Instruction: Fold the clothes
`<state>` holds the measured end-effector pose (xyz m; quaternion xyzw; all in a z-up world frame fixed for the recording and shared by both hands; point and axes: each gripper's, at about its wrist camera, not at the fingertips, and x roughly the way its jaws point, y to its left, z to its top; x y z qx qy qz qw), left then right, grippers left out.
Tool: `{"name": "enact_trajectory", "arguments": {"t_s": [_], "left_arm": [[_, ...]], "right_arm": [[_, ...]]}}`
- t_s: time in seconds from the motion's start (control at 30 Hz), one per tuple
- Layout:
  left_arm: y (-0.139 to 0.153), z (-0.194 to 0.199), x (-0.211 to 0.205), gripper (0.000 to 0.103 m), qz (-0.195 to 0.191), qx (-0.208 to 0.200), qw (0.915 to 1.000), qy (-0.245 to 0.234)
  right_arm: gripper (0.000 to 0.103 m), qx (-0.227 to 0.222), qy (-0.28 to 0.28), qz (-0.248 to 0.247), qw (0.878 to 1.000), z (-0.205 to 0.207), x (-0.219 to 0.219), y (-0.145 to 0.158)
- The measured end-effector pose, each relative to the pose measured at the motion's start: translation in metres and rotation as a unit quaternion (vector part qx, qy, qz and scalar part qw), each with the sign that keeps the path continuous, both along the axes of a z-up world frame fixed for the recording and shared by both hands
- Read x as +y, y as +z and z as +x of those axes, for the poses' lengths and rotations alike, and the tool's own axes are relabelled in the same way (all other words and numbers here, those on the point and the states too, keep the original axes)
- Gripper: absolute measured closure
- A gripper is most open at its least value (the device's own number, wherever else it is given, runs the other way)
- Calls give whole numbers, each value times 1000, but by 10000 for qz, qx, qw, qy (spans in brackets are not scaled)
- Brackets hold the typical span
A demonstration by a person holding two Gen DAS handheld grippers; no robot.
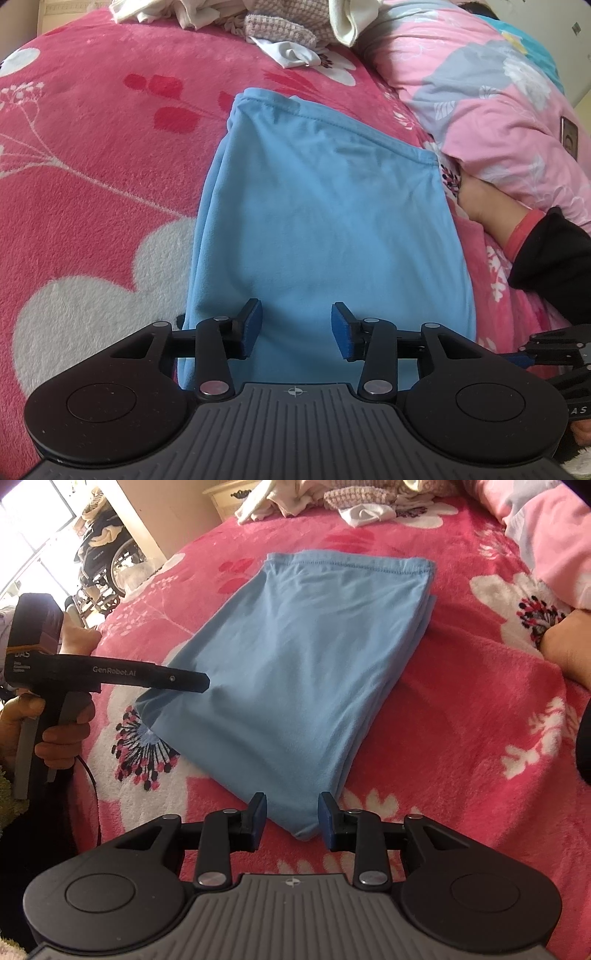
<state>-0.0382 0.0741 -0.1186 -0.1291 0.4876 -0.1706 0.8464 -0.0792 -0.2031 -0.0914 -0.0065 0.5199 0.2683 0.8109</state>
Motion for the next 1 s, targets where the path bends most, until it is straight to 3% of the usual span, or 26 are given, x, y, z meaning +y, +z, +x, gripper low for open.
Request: {"name": "enact_trajectory", "arguments": {"t_s": [0.23, 0.63, 0.77, 1.0], "left_arm": [[1, 3, 2, 60, 5, -6, 10000, -46], [1, 0, 0, 59, 2, -32, 10000, -22], [1, 0, 0, 59, -1, -40, 10000, -19], [1, 2, 0, 59, 25, -75, 10000, -37]], "right_arm": [[69, -222, 32, 6, 9997, -3, -1, 9], [69, -983, 302, -131, 9946, 6, 24, 22], [71, -995, 402, -129, 9941, 10, 38, 16], [84, -714, 304, -283, 9966, 18, 34, -3]]}}
